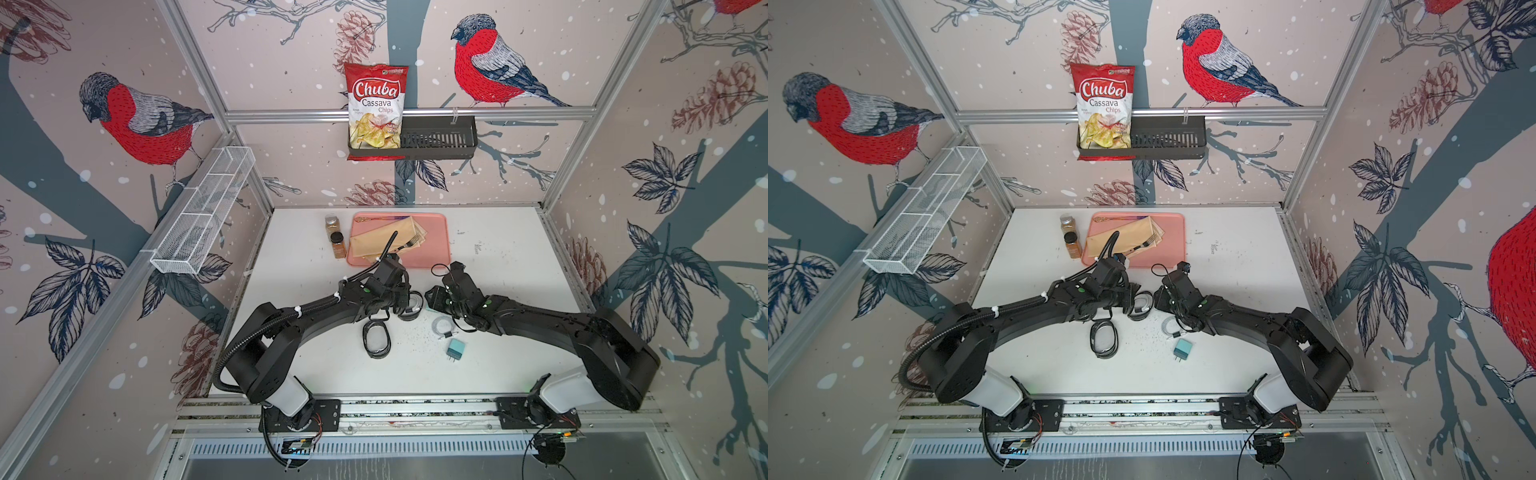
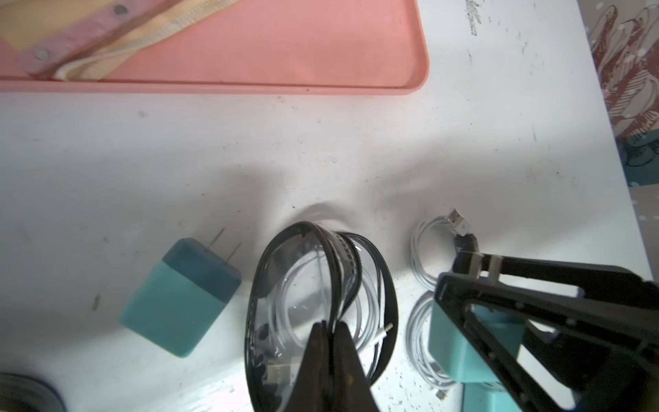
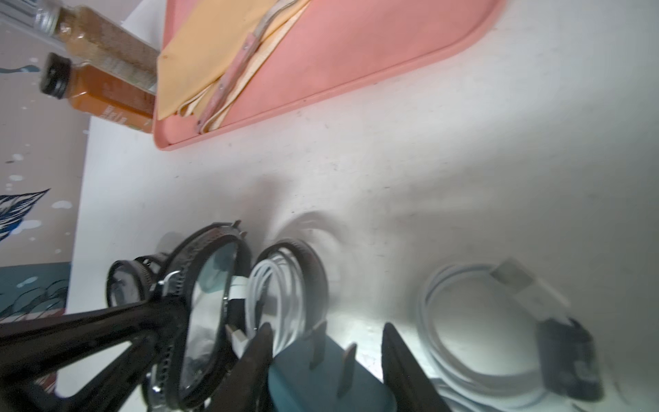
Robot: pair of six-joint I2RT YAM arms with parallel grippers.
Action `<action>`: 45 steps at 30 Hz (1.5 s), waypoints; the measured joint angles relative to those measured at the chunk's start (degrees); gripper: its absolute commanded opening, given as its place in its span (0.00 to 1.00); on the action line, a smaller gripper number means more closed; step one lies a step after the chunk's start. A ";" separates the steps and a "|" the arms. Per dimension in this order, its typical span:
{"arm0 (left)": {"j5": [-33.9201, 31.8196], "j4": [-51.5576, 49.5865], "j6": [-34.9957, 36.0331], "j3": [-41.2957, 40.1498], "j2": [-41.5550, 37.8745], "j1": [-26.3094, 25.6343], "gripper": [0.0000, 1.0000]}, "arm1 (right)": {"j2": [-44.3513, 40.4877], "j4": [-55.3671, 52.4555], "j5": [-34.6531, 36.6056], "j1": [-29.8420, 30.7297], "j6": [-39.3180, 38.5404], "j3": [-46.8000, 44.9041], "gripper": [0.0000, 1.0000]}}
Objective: Pack away charging kits
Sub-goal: Pick up the plug from the center of the board, then place the plug in the storage bag.
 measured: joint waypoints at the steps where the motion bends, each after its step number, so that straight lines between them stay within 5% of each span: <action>1: 0.76 0.24 0.00 -0.09 -0.02 0.02 0.00 | 0.20 0.87 -0.81 0.02 -0.20 0.07 0.24; 13: 3.74 3.21 0.13 -2.34 -2.27 0.24 0.00 | 7.48 8.00 -8.57 0.07 0.72 2.62 0.24; 35: 8.50 7.85 0.02 -4.13 -1.51 0.61 0.00 | 10.71 9.55 -10.40 0.26 6.32 2.93 0.35; 45: 9.20 8.04 -0.22 -4.13 -0.52 1.33 0.00 | 12.22 7.41 -8.17 1.36 8.22 4.81 0.58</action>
